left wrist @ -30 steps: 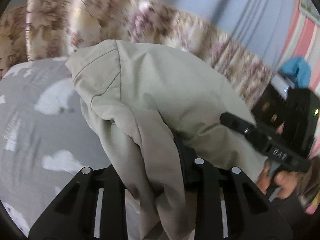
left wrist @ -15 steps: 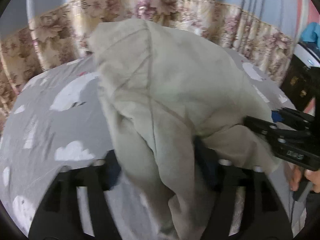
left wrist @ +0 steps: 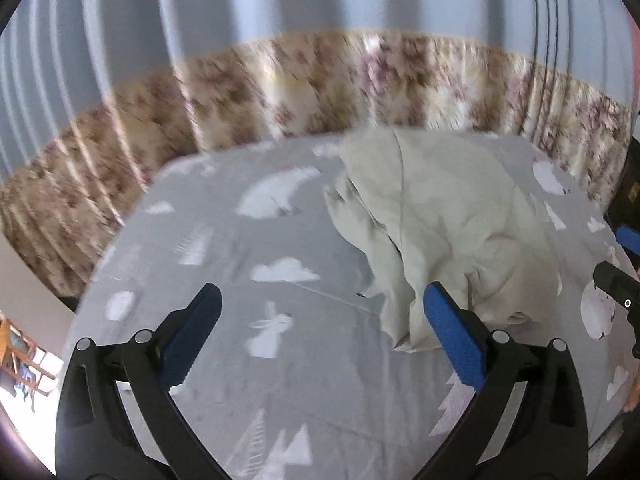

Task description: Fold large clothes

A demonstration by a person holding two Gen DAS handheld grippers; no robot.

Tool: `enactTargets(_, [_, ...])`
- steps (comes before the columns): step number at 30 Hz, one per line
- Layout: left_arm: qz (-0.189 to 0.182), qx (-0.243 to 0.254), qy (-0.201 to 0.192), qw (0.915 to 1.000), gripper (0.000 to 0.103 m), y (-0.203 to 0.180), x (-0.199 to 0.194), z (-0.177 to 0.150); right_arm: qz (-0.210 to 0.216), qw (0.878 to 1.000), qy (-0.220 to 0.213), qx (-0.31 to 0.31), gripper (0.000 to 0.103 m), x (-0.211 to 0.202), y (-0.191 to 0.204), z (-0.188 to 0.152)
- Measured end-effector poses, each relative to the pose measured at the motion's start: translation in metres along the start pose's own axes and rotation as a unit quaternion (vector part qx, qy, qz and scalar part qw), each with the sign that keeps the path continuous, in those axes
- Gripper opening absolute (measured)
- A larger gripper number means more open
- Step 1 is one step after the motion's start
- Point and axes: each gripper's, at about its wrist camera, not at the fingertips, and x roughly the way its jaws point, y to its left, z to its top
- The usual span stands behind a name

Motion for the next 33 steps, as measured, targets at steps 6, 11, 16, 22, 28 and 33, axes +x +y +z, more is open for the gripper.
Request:
enactTargets(6, [0.033,-0.003,-0.043,0.9985,0.1,0.004,-0.059,-0.001,-0.054,0.998,-0.015,-0.003,0.09,-0.03,0.016,0.007])
enactTargets(11, [0.026,-0.018,-0.044,0.9985,0.1,0.006,-0.084,-0.007,-0.077,0.996,-0.036,-0.001,0.092,-0.056,0.025,0.011])
enactTargets(16, [0.031,-0.038,-0.063,0.9968,0.1,0.01,-0.099,-0.012,-0.103,0.993,-0.054,0.005,0.101,-0.077,0.031,0.012])
enactTargets(22, [0.054,-0.047,-0.073,0.9948,0.1,0.014,-0.111,-0.017,-0.121,0.991,-0.063,0.014,0.101,-0.092,0.034,0.008])
enactTargets(28, [0.069,-0.048,-0.079,0.9933,0.1,0.013,-0.116,-0.023,-0.109,0.992,-0.056,0.02,0.101,-0.098,0.037,-0.001])
enactTargets(33, [0.048,-0.057,-0.07,0.9947,0.1,0.015,-0.113,-0.028,-0.116,0.991,-0.066,0.014,0.101,-0.103,0.043,-0.008])
